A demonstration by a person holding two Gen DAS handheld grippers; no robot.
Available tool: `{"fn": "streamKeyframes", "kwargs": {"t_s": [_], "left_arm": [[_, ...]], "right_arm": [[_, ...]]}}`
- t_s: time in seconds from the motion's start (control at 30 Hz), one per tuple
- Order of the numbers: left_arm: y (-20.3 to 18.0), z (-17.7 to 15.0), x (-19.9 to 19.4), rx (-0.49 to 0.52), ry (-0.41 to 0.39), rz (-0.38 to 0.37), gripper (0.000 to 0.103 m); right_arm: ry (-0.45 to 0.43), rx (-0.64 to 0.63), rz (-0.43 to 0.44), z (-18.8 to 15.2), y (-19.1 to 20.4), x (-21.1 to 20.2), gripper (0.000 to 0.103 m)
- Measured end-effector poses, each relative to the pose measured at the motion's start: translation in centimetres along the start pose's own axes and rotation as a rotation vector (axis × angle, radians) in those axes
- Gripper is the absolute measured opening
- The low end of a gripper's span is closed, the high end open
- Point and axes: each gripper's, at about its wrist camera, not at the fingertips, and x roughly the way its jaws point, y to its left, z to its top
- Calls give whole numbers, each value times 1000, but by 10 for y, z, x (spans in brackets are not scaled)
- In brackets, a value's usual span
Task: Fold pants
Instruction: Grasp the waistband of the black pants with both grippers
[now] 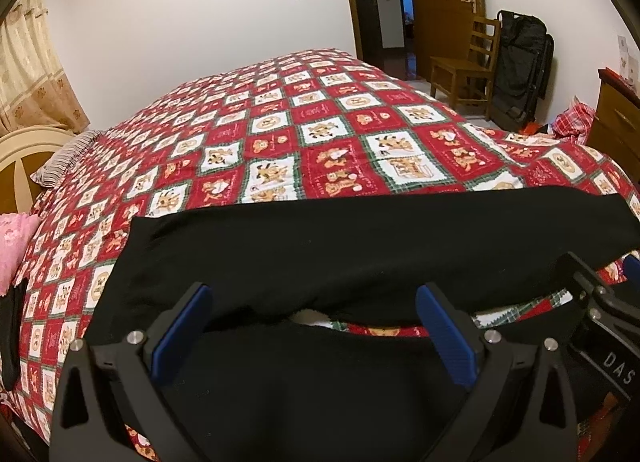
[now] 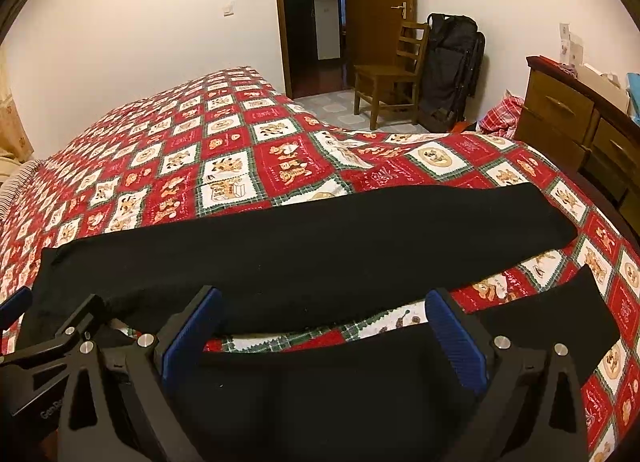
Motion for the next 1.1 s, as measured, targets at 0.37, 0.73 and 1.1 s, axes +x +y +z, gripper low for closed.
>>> {"fn": "streamKeyframes", "kwargs": {"t_s": [0.37, 0.73, 1.1], "left_arm": [[6, 0, -7, -14, -13, 3, 103], [9, -1, -6, -17, -12, 6, 103], [10, -4, -2, -15, 4, 9, 103]], "right_arm": [[-1, -1, 14, -1, 5, -3, 102], [12, 5, 20, -2, 6, 0, 102], [19, -1, 26, -4, 8, 2, 102]]}}
